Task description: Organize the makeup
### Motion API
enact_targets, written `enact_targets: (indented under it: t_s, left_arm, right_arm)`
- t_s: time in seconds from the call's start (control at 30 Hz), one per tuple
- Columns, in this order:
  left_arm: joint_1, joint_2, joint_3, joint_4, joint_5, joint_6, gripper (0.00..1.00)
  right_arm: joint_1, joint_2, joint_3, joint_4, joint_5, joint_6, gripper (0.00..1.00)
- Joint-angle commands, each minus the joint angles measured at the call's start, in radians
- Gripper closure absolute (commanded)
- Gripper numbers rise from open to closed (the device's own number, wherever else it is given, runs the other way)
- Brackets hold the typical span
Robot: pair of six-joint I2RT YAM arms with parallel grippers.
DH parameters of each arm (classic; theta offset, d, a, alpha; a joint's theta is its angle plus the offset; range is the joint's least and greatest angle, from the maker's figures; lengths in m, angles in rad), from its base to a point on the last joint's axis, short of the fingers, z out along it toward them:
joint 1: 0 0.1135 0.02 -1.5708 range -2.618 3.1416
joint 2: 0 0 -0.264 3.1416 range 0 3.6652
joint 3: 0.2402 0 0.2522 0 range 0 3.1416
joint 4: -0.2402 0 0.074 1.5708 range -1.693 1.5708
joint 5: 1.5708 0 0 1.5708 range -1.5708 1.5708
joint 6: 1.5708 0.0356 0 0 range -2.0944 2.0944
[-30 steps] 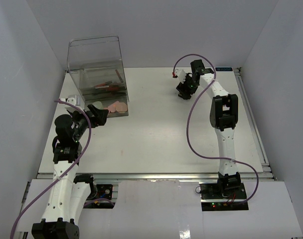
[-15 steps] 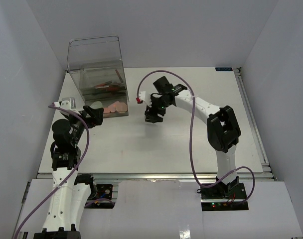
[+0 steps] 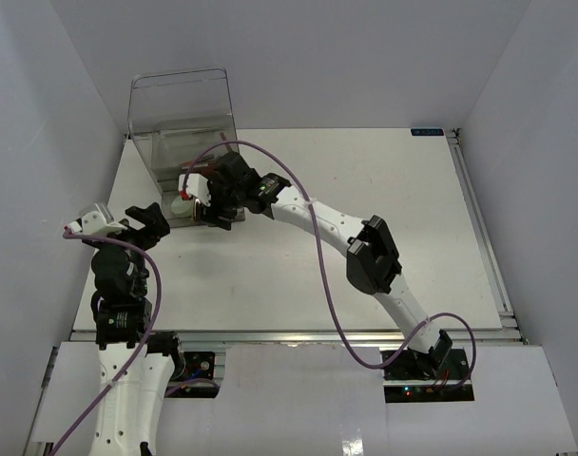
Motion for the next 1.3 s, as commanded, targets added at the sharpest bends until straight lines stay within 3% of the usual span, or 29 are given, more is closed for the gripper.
enact_targets:
  t_s: [0.0,0.37,0.5,0.73,0.83,1.0,1.27]
  left_arm:
    - [0.003,-0.018,-0.005,-0.02,-0.067,-0.009,0.08]
    - [0.003,-0.022,-0.009,-0.01,-0.036,-0.004,0.08]
    - [0.003,-0.024,-0.009,-0.008,-0.03,-0.002,0.08]
    - [0.003,-0.021,-0.009,-0.006,-0.027,-0.001,0.08]
    - [0.003,-0.021,-0.009,-0.006,-0.026,0.001,0.08]
    - [0.003,-0.015,-0.01,-0.005,-0.02,0.002,0.08]
    - [0.003,0.004,-0.01,-0.005,0.002,0.013,0.08]
  right_arm:
    - [-0.006,0.071,0.062,0.239,0.138,0.037,0.71]
    - [-0.008,0.203,0.15,0.389,0.24,-0.024,0.68]
    - [-0.008,0.228,0.145,0.412,0.25,-0.032,0.62]
    - [-0.009,0.253,0.11,0.43,0.261,-0.048,0.43]
    - [-0.009,0.246,0.085,0.446,0.304,-0.054,0.23]
    - [-0.009,0.204,0.041,0.448,0.308,-0.059,0.06]
    - [-0.005,0.07,-0.021,0.402,0.287,-0.028,0.1]
